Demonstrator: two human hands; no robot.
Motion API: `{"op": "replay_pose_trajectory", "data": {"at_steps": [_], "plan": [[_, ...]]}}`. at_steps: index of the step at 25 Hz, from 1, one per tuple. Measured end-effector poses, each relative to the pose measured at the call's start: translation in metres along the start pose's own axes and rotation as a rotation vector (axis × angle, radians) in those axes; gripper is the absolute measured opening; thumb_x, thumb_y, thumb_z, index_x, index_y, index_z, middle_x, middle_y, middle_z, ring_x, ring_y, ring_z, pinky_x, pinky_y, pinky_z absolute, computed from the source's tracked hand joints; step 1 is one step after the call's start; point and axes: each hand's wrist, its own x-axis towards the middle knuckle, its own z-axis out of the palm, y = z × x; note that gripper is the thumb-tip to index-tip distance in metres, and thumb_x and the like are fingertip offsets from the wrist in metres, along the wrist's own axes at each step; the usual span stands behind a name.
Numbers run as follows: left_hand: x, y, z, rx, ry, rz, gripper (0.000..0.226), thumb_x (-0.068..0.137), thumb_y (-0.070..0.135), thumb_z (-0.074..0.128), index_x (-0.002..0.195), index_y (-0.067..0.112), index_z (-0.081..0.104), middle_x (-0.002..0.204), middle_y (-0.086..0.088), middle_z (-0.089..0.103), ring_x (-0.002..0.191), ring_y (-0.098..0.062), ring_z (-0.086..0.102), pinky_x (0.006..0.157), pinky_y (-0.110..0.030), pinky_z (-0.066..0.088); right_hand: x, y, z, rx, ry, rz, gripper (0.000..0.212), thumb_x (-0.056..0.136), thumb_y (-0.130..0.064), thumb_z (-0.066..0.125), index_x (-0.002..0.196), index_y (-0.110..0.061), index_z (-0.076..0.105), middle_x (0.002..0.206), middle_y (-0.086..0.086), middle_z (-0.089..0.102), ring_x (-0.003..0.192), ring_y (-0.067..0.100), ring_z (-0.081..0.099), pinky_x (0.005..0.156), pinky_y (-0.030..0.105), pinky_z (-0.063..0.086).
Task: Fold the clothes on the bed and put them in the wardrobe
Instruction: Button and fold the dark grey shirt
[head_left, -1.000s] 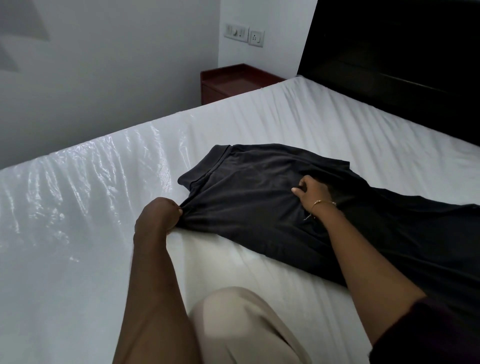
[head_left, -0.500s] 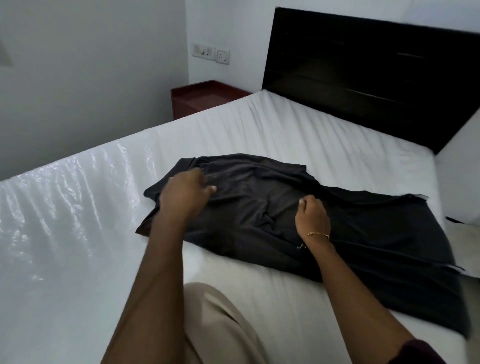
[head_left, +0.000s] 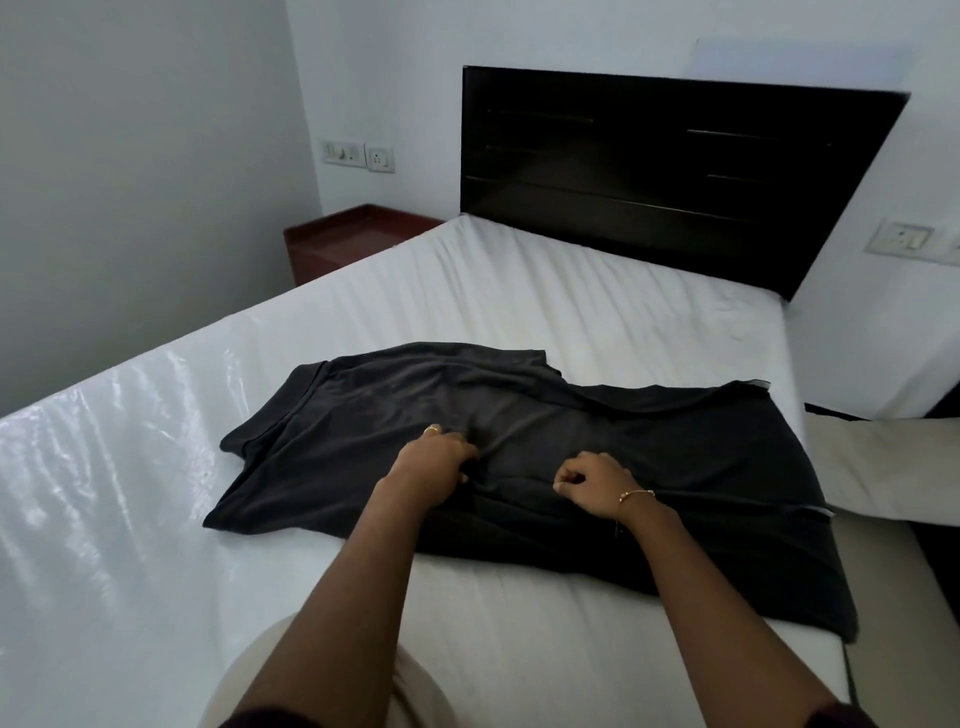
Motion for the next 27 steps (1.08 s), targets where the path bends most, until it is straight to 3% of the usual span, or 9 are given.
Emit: {"op": "replay_pose_trajectory", "data": {"at_steps": [2,5,8,11,13,16,20,24,27], "plan": [[0.0,-0.002,0.005,0.002,-0.006,-0.031,0.046,0.094,0.03,0.072,0.136,0.044,0.06,0.14,0.014,0.053,0.128,-0.024,0.046,0.096,-0.04,0.053,0.0,0.0,-0.007,-0.037,-0.048,-0.025,0.024,0.117,-0.046,0.084,0.093,-0.044,0.082,0.127,-0.01,0.087,0.145,0.031,0.074,0.137,0.059,0.063],[-0.004,0.006,0.004,-0.031,0.118,-0.093,0.025,0.097,0.025,0.065,0.12,0.033,0.068,0.125,0.007,0.056,0.12,-0.023,0.053,0.081,-0.04,0.055,0.005,0.0,-0.008,-0.05,-0.006,0.021,0.018,0.125,-0.043,0.071,0.121,-0.033,0.086,0.152,0.008,0.087,0.146,0.038,0.075,0.136,0.058,0.063],[-0.009,0.021,0.004,-0.037,0.195,-0.16,0.014,0.099,0.022,0.059,0.112,0.023,0.064,0.12,0.001,0.052,0.113,-0.024,0.056,0.073,-0.04,0.055,0.007,0.003,0.004,-0.13,0.072,0.056,0.027,0.13,-0.042,0.063,0.141,-0.025,0.08,0.154,0.014,0.084,0.147,0.043,0.07,0.133,0.065,0.062],[-0.01,0.034,-0.001,-0.061,0.287,-0.219,0.023,0.097,0.028,0.065,0.117,0.021,0.056,0.122,-0.003,0.045,0.111,-0.025,0.052,0.073,-0.04,0.057,-0.008,0.024,0.032,-0.178,0.379,0.074,0.029,0.126,-0.047,0.065,0.137,-0.026,0.082,0.142,0.007,0.079,0.135,0.04,0.066,0.115,0.067,0.069],[-0.008,0.048,-0.006,-0.07,0.346,-0.133,0.031,0.094,0.037,0.068,0.117,0.022,0.054,0.122,-0.001,0.046,0.112,-0.023,0.05,0.075,-0.04,0.057,-0.025,0.042,0.048,-0.22,0.613,0.091,0.046,0.12,-0.058,0.058,0.133,-0.026,0.089,0.131,0.008,0.076,0.124,0.039,0.067,0.1,0.063,0.072],[-0.006,0.07,-0.01,-0.001,0.313,0.041,0.03,0.094,0.049,0.065,0.112,0.025,0.057,0.118,0.002,0.053,0.114,-0.021,0.052,0.081,-0.039,0.056,-0.047,0.05,0.047,-0.173,0.78,0.125,0.069,0.113,-0.064,0.053,0.151,-0.019,0.089,0.147,0.016,0.077,0.136,0.042,0.069,0.1,0.064,0.072],[-0.006,0.062,-0.004,0.057,0.266,0.006,0.03,0.096,0.051,0.062,0.11,0.025,0.061,0.118,0.002,0.055,0.119,-0.024,0.052,0.082,-0.04,0.056,-0.059,0.048,0.047,-0.172,0.729,0.081,0.072,0.113,-0.063,0.053,0.166,-0.024,0.082,0.17,0.019,0.07,0.156,0.044,0.062,0.106,0.069,0.073],[-0.002,0.033,-0.007,-0.027,0.298,-0.066,0.024,0.098,0.047,0.06,0.11,0.026,0.064,0.118,0.003,0.056,0.119,-0.023,0.052,0.082,-0.041,0.056,-0.033,0.039,0.047,-0.123,0.633,0.073,0.059,0.111,-0.046,0.089,0.164,-0.021,0.083,0.174,0.02,0.064,0.161,0.043,0.057,0.111,0.072,0.076],[0.01,0.0,-0.018,-0.123,0.396,-0.192,0.022,0.101,0.042,0.058,0.105,0.023,0.066,0.11,0.001,0.06,0.116,-0.028,0.055,0.085,-0.043,0.054,0.005,0.003,0.034,-0.09,0.629,-0.031,0.065,0.108,-0.039,0.095,0.167,-0.016,0.079,0.171,0.019,0.065,0.16,0.039,0.06,0.113,0.067,0.079]]}}
